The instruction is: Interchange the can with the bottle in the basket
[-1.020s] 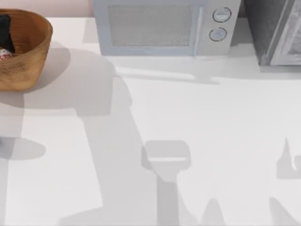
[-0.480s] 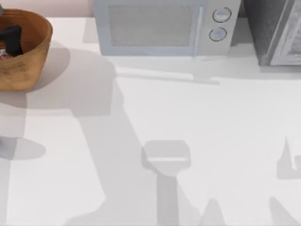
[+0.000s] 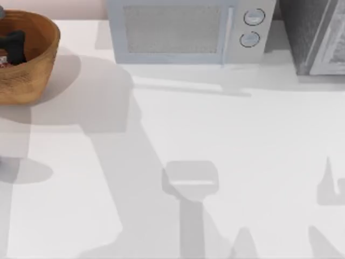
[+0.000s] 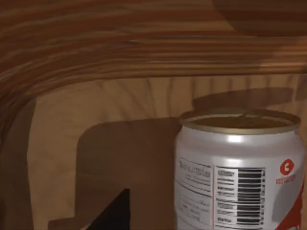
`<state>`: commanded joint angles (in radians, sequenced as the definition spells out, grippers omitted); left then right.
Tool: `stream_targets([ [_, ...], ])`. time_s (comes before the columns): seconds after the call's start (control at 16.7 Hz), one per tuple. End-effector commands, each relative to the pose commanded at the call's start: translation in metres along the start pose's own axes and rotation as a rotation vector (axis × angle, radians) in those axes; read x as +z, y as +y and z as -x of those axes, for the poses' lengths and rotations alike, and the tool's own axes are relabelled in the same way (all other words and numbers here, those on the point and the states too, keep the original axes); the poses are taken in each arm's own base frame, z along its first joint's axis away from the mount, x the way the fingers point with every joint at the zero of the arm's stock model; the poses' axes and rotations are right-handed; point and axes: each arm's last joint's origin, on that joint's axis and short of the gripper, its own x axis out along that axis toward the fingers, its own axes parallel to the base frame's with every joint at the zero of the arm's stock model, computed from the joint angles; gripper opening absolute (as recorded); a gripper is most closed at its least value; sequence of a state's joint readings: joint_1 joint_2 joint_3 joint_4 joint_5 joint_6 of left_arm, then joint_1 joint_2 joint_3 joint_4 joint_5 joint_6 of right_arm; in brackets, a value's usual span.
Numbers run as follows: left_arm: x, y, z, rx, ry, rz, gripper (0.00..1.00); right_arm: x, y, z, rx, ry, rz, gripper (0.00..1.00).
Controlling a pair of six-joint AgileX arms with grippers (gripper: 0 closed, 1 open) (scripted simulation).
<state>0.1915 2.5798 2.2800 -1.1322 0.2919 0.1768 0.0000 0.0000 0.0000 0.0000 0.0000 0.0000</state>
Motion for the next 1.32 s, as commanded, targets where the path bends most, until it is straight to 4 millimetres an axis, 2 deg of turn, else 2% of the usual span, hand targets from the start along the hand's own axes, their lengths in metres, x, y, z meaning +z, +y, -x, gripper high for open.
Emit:
stream_targets([
  [0.66,0.000,0.000,0.000,0.000,0.000,0.000,0.02,0.000,0.000,0.000,0.000,0.000,0.000,1.00],
  [1.14,0.000,0.000,0.000,0.000,0.000,0.000,0.00,0.000,0.000,0.000,0.000,0.000,0.000,1.00],
  [1.2,-0.003,-0.011,0.022,-0.005,-0.023,-0.019,0.00,0.000,0.000,0.000,0.000,0.000,0.000,1.00],
  [1.32,-0.003,-0.011,0.024,-0.001,-0.025,-0.016,0.00,0.000,0.000,0.000,0.000,0.000,0.000,1.00],
])
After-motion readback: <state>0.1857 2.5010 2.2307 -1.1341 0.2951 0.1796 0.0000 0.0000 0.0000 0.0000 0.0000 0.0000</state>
